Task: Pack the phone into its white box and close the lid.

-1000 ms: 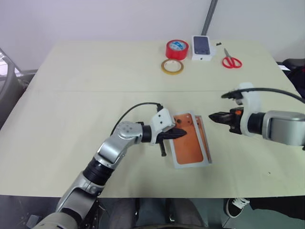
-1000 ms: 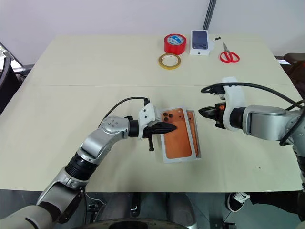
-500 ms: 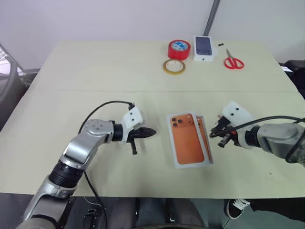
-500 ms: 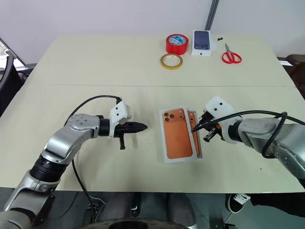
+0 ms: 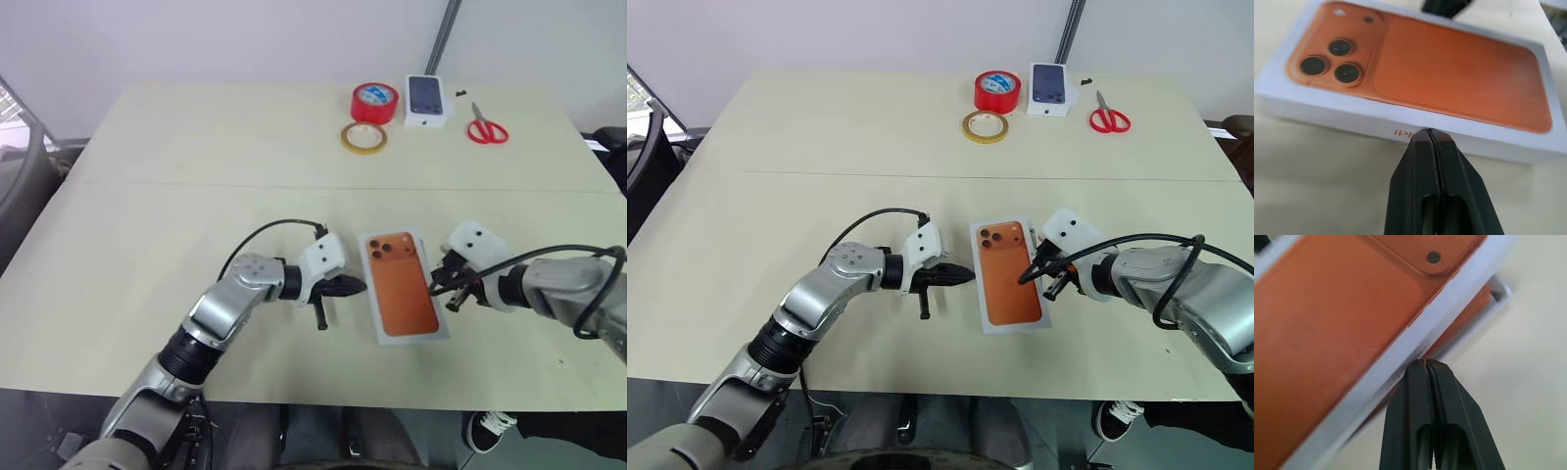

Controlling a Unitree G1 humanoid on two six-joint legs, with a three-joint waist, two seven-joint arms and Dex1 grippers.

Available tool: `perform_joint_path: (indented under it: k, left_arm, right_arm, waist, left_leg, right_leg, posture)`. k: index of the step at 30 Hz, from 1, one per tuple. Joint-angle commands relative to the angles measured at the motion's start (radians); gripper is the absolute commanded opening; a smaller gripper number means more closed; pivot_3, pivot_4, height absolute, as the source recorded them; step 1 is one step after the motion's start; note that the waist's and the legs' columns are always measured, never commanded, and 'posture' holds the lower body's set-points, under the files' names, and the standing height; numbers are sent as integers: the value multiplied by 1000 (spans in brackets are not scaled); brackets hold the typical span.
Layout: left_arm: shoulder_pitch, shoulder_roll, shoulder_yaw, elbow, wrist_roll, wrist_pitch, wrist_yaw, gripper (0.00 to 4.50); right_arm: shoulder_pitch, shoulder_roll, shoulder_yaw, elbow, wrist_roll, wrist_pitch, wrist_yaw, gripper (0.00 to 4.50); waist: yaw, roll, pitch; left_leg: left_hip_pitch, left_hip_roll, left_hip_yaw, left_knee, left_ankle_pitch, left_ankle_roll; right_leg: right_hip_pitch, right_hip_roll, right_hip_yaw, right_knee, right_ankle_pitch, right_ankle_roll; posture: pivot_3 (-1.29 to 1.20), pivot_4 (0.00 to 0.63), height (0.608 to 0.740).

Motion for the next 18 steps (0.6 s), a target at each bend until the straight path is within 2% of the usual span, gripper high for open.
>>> perform_joint_path:
  k: [1, 7, 18]
  left_arm:
    - [-7, -39, 22, -16, -36, -4, 12, 0]
    - [-25, -92, 27, 12, -32, 9, 49, 0]
    - [-20, -91, 21, 15, -26, 14, 48, 0]
  right_arm:
    - [-3, 15, -43, -39, -23, 6, 15, 66]
    - [-4, 34, -43, -38, -57, 20, 31, 66]
    - [15, 54, -32, -51, -116, 35, 61, 66]
  waist:
    - [0, 0, 0]
    - [0, 0, 0]
    - [0, 0, 0]
  left_leg:
    - [0, 0, 0, 0, 0, 0]
    - [0, 0, 0, 0, 0, 0]
    - [0, 0, 0, 0, 0, 0]
  right_leg:
    - [0, 0, 0, 0, 0, 0]
    - [0, 0, 0, 0, 0, 0]
    - [0, 0, 0, 0, 0, 0]
  posture:
    - [0, 150, 740]
    - [0, 150, 740]
    - [0, 150, 740]
